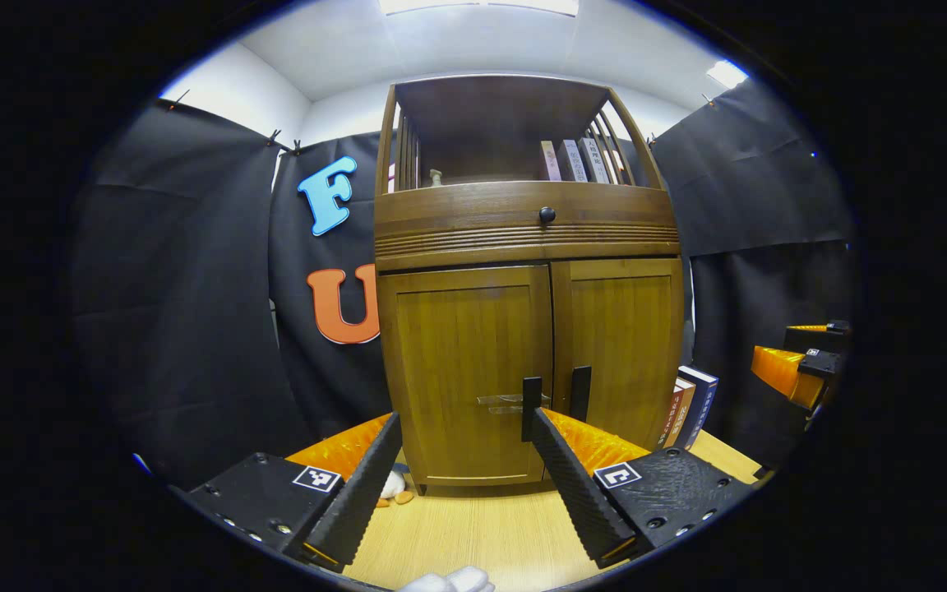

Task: Open the right door of the double-door shoe cabinet with the right hand, and open the left door with the left hand.

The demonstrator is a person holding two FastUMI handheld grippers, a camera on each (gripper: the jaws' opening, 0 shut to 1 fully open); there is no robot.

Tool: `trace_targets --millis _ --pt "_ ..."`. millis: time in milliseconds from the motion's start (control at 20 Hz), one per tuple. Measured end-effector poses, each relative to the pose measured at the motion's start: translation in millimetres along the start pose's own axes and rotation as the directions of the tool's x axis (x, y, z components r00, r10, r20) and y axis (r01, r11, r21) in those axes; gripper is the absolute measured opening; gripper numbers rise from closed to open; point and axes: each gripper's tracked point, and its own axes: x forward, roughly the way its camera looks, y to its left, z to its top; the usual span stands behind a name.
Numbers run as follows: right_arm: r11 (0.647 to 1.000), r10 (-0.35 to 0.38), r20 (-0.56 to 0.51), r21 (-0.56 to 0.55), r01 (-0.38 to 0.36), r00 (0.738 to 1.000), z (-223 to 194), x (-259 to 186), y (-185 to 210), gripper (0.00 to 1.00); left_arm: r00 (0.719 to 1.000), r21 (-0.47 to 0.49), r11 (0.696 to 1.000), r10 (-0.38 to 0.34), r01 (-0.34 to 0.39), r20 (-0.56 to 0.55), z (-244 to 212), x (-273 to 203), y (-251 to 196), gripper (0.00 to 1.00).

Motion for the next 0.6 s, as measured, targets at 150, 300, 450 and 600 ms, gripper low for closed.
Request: trace_targets --millis 150,300,450,600 --pt "1.000 0.009 0.004 -0.009 -0.009 1.000 1 5 3 1.00 1.000 -0.004 1.000 0.009 -0.009 0.007 2 2 4 0.96" --pt "1.000 0.006 -0.001 -0.012 -0.006 1.000 -3 12 4 1.00 1.000 -0.008 1.000 0.006 -0.005 0.011 2 1 3 0.96" --pt "1.000 0.007 -0.007 -0.015 -0.007 1.000 -10 22 6 1.00 1.000 0.001 1.000 0.003 -0.003 0.010 1 -6 3 0.96" --pt "0.999 0.004 -0.010 -0.034 -0.005 1.000 -20 37 10 1.00 1.000 0.023 1.000 0.015 -0.015 0.011 0 -12 7 0.96"
